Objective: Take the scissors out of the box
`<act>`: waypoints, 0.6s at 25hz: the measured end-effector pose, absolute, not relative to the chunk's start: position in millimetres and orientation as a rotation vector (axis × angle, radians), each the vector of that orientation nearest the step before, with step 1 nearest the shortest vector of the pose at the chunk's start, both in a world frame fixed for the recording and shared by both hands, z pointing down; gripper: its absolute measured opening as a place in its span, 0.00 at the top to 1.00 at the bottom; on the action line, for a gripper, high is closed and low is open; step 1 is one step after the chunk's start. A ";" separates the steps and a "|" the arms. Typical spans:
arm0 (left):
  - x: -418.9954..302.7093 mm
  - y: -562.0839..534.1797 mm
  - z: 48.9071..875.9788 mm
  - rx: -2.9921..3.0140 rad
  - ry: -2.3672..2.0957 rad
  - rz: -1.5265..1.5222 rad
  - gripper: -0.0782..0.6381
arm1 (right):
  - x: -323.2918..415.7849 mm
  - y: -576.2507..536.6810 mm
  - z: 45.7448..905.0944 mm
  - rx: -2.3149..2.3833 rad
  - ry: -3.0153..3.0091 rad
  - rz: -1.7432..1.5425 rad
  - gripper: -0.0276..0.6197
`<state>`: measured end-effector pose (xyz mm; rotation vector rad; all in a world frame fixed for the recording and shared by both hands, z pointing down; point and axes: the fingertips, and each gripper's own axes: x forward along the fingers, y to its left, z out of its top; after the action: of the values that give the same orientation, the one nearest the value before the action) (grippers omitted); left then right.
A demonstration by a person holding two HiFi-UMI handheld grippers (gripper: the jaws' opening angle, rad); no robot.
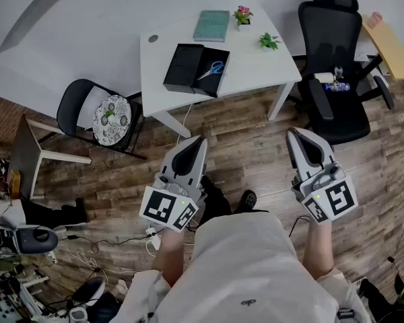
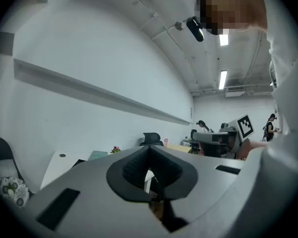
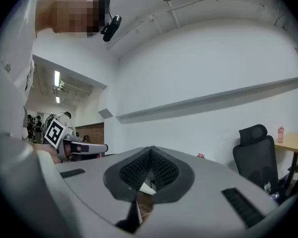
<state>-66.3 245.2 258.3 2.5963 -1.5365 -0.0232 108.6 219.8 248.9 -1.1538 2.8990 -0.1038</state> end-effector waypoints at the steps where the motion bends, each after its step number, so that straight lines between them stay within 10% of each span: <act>1: -64.4 246.0 258.0 2.598 -1.536 -0.024 0.86 | 110.7 220.6 249.4 -1.155 2.895 -0.110 0.96; 15: -22.8 264.0 255.3 2.630 -1.488 -0.017 0.86 | 146.0 241.3 251.5 -1.181 2.841 -0.161 0.95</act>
<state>-22.8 264.0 255.3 2.6304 -1.4882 -0.0171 146.0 241.3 251.5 -1.1806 2.8410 -0.1609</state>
